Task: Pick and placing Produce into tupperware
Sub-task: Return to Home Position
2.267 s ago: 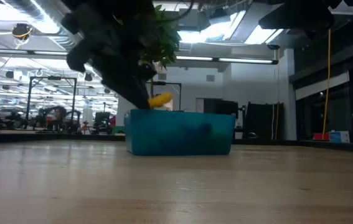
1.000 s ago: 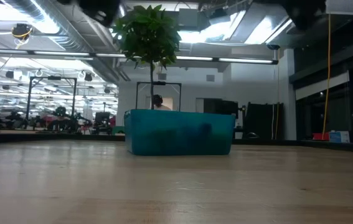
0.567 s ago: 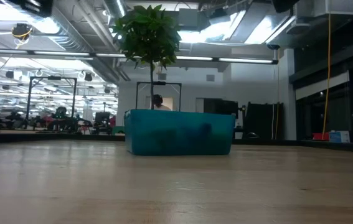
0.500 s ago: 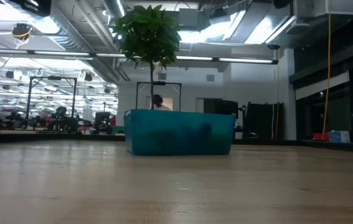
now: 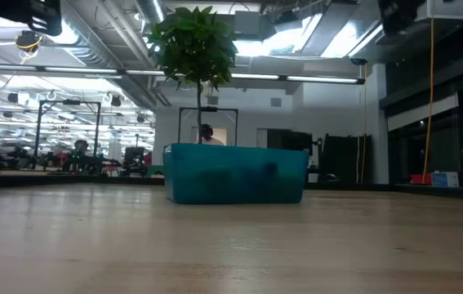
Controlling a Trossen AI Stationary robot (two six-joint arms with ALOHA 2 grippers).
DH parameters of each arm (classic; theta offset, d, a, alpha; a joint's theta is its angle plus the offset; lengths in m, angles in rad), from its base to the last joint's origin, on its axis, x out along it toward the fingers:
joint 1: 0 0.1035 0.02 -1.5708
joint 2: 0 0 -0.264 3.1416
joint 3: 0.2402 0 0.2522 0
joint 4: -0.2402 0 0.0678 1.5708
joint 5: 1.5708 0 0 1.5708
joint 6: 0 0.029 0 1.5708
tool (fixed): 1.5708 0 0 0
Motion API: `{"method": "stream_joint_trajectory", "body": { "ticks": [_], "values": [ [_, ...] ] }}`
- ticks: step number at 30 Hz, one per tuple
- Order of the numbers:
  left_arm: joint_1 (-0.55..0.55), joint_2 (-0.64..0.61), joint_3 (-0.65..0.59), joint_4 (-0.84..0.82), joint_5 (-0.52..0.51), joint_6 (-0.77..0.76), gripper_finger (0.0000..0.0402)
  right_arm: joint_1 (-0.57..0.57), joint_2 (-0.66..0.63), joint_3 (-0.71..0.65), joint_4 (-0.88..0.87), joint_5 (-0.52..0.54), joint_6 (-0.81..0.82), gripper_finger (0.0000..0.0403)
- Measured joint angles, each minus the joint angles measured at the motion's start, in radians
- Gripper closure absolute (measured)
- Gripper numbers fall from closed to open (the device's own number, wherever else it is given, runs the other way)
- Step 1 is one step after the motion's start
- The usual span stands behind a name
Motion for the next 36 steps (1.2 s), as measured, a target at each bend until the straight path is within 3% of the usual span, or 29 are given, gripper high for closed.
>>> {"method": "stream_joint_trajectory", "body": {
  "ticks": [9,21,26,36],
  "values": [
    [0.165,-0.132,-0.026,-0.102,0.119,-0.003,0.0398,-0.052,-0.202,-0.231,0.171,0.001,-0.004,0.0277],
    [0.378,-0.15,-0.073,-0.109,0.303,-0.072,0.0387,-0.074,-0.246,-0.259,0.142,0.0,-0.048,0.0277],
    [0.411,-0.15,-0.145,-0.002,0.338,-0.075,0.04,-0.074,-0.245,-0.259,0.095,0.0,-0.008,0.0277],
    [0.422,-0.15,-0.154,-0.033,0.422,-0.101,0.0378,-0.074,-0.245,-0.31,0.166,0.0,-0.068,0.0276]
  ]
}}
